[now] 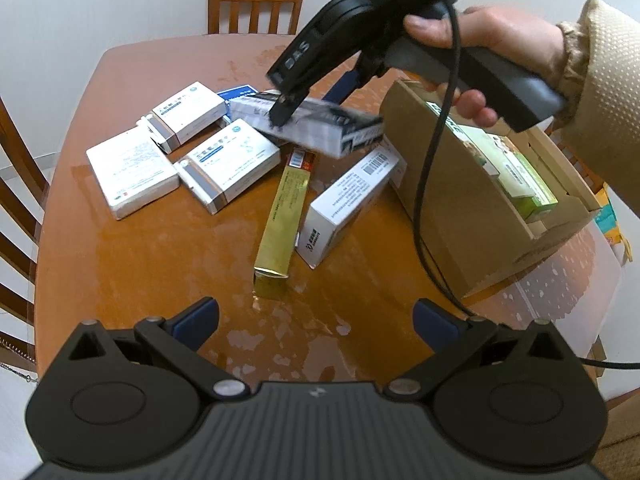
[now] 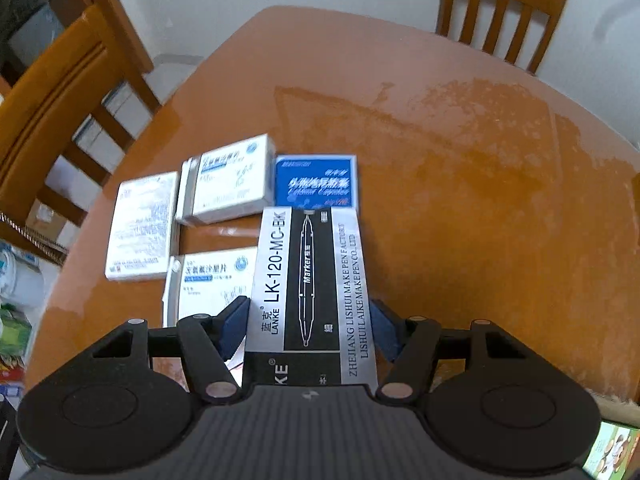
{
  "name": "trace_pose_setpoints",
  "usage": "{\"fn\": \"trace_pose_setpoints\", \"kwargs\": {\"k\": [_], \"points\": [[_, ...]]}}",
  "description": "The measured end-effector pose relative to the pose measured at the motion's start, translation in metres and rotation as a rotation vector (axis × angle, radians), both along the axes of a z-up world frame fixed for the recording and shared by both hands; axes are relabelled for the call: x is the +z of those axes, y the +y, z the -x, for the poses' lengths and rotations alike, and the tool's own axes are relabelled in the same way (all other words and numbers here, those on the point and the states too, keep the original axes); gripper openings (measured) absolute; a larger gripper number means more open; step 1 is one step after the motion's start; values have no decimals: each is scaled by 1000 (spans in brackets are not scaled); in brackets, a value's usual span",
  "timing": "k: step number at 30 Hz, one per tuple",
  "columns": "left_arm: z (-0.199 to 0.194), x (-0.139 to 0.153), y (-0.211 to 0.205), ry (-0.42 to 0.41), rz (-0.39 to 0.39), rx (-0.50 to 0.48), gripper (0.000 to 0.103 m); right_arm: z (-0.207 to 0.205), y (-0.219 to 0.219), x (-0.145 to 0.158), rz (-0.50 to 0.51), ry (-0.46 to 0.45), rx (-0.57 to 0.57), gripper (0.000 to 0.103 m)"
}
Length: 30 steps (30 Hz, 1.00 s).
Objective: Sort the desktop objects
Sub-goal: 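Lift the black-white marker box with the right gripper off the table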
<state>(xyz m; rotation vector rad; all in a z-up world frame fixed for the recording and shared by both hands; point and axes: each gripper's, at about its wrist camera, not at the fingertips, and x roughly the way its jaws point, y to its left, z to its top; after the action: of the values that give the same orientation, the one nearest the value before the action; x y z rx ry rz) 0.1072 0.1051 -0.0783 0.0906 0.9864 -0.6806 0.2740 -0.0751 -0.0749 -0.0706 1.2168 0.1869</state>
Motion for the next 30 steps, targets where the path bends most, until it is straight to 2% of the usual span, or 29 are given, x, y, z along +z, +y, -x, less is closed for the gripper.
{"fn": "trace_pose_setpoints", "kwargs": {"k": [10, 14, 18, 21, 24, 30], "points": [[-4, 1, 1, -18, -1, 3, 103, 5, 21, -2, 81, -30, 64, 71], [-8, 2, 2, -29, 3, 3, 103, 2, 23, -1, 105, -41, 74, 85], [-10, 1, 4, -28, 3, 3, 103, 3, 21, 3, 69, -58, 83, 88], [-11, 0, 5, -24, 7, 1, 103, 5, 16, 8, 46, -111, 73, 93], [-12, -1, 5, -24, 9, -5, 103, 6, 13, 12, 75, -162, 75, 93], [-14, -4, 6, -19, 11, -9, 103, 0, 10, 7, 85, -49, 81, 100]]}}
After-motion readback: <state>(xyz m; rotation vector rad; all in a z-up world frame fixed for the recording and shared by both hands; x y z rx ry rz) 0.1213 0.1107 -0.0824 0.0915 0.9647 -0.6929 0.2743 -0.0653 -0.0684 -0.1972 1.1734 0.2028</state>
